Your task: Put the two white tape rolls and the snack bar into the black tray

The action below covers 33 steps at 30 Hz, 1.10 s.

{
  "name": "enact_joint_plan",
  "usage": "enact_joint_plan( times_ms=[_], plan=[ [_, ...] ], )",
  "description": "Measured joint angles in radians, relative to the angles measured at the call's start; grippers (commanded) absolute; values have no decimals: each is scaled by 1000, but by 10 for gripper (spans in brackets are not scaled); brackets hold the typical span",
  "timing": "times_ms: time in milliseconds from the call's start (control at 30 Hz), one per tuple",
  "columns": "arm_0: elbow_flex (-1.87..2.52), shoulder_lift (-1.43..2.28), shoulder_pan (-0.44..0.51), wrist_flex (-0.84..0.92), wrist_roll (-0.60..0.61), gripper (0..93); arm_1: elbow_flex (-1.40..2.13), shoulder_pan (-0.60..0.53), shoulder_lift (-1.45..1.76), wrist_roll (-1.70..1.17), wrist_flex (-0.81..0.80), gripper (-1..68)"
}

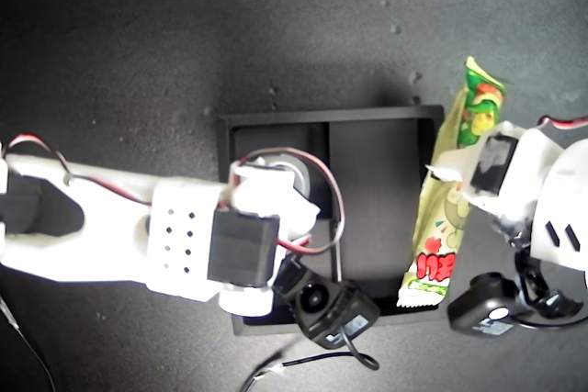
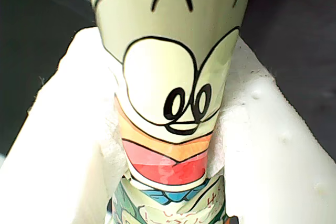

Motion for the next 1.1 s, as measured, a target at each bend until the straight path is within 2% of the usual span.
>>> enact_joint_plan(
  times_ms=[233, 433, 500, 533, 567, 733, 833, 900, 967, 1100],
  plan=[
    [15, 97, 3, 0, 0, 131, -63, -43, -81, -227, -80, -4],
    [118, 327, 5, 0, -8, 124, -118, -43, -172, -265, -143, 2],
    [183, 434, 11, 0, -32, 127, -97, -44, -172, -265, -170, 42],
    [225, 491, 17, 0, -49, 132, -83, -46, -172, -265, -179, 142],
    [279, 552, 23, 0, -69, 138, -64, -52, -172, -261, -186, 169],
    [589, 822, 52, -5, -155, 174, -17, -44, -175, -253, -179, 218],
    [692, 859, 121, -9, -204, 213, -15, -41, -175, -253, -144, 245],
    [709, 844, 173, -14, -229, 228, -17, -48, -175, -253, -117, 232],
    [729, 811, 235, -14, -250, 248, -37, -58, -176, -253, -84, 153],
    [755, 742, 302, -35, -299, 261, -146, -55, -176, -140, 43, 87]
  ],
)
